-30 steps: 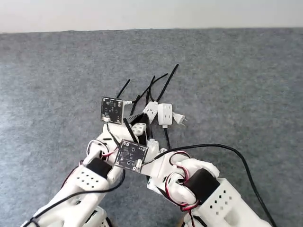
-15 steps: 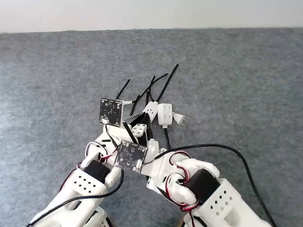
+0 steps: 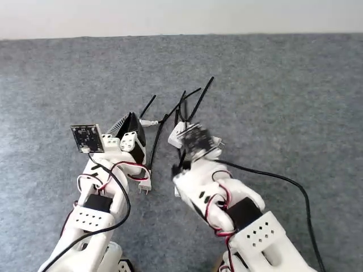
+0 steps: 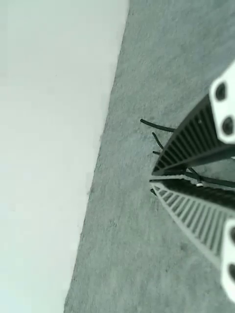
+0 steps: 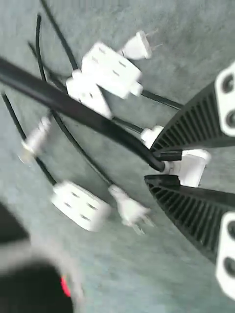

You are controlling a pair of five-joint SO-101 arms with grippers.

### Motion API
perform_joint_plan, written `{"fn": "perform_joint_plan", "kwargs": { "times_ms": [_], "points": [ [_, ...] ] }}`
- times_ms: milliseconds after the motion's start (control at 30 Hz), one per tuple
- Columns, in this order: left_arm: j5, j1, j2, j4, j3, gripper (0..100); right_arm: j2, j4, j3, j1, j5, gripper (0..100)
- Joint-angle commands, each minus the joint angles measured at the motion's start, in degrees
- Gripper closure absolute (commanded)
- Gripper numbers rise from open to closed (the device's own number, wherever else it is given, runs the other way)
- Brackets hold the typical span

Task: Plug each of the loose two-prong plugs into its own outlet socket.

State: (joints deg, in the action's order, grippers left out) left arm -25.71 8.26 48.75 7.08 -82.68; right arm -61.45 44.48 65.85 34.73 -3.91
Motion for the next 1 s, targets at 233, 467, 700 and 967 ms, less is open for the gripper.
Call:
{"fn": "perform_joint_plan", "kwargs": {
  "times_ms": [233,467,700,967],
  "points": [
    [-0.3,-0.7,1.0,1.8,-0.9,98,-0.4,-10.2,2.3,-7.6,-6.7,99.1],
    [-0.3,-0.8,1.0,1.7,-1.5,98,-0.4,-18.9,7.3,-6.3,-6.7,99.1],
    [-0.1,-0.8,1.0,1.5,-2.1,98,-0.4,-19.4,8.8,-6.3,-6.4,99.1],
    [0.2,-0.8,1.0,1.7,-2.8,98,-0.4,-24.0,13.5,-4.6,-3.7,99.1]
  ]
}}
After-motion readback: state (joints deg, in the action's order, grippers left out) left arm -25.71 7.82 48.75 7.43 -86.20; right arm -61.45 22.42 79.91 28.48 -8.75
